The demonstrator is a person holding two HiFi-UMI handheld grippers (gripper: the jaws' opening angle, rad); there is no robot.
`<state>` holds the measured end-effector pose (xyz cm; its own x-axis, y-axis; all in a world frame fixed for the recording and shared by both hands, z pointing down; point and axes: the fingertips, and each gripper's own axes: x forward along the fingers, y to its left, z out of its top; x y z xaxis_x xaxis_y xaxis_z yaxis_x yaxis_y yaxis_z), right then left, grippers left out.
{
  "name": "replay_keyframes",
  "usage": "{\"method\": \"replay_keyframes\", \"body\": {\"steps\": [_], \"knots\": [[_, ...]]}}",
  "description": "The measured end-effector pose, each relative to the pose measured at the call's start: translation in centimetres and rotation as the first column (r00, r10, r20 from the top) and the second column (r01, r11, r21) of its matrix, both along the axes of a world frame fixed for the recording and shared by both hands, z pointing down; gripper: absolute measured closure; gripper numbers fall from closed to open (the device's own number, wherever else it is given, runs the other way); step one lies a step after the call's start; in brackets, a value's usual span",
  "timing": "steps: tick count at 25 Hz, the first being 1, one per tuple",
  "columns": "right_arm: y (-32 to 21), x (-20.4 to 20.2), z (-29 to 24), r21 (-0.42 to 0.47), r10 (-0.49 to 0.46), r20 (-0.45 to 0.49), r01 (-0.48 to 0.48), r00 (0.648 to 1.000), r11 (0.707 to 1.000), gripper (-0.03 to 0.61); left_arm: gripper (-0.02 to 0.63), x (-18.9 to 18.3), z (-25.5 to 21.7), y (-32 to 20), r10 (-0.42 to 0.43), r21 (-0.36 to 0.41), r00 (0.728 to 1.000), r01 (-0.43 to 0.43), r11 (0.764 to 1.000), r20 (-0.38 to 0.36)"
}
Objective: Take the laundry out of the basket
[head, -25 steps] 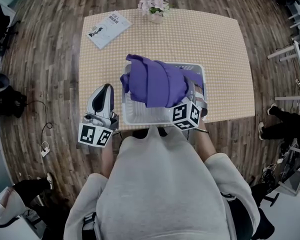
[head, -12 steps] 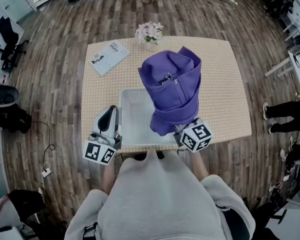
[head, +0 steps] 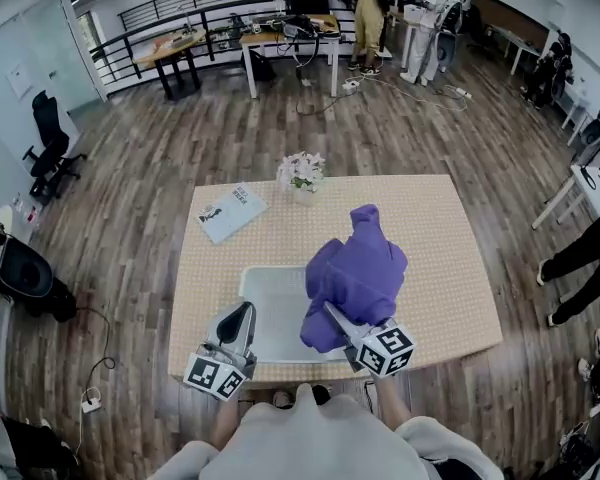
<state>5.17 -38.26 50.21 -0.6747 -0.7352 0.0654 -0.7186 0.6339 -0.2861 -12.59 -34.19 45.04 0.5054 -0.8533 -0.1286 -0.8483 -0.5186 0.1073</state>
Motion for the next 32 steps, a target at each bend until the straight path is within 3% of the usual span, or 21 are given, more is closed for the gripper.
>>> {"method": "replay_keyframes", "body": {"steps": [5, 17, 26, 32], "knots": [[2.5, -0.6, -1.5, 0.072, 0.01, -0.079, -0.004, 0.997, 0.997, 0.316, 0.606, 0.0, -0.8, 2.2, 0.024, 0.042, 1.0, -0.023, 0.999, -0.019], [14.2, -4.2, -5.2, 0.135, 0.047, -0.065, -0.037, 0.997, 0.99, 0.316, 0.606, -3.7, -1.8, 12.9, 0.057, 0.077, 0.997, -0.054, 0.996, -0.041], [22.0, -3.7, -4.8, 0.123, 0.053, -0.062, -0.045, 0.997, 0.991, 0.316, 0.606, -1.8, -1.6, 19.3, 0.1, 0.079, 0.993, -0.096, 0.992, -0.057], [26.1, -1.2, -4.7, 0.119, 0.033, -0.039, -0.028, 0.999, 0.993, 0.316, 0.606, 0.9, -2.1, 23.2, 0.087, 0.085, 0.995, -0.083, 0.993, -0.049]]}}
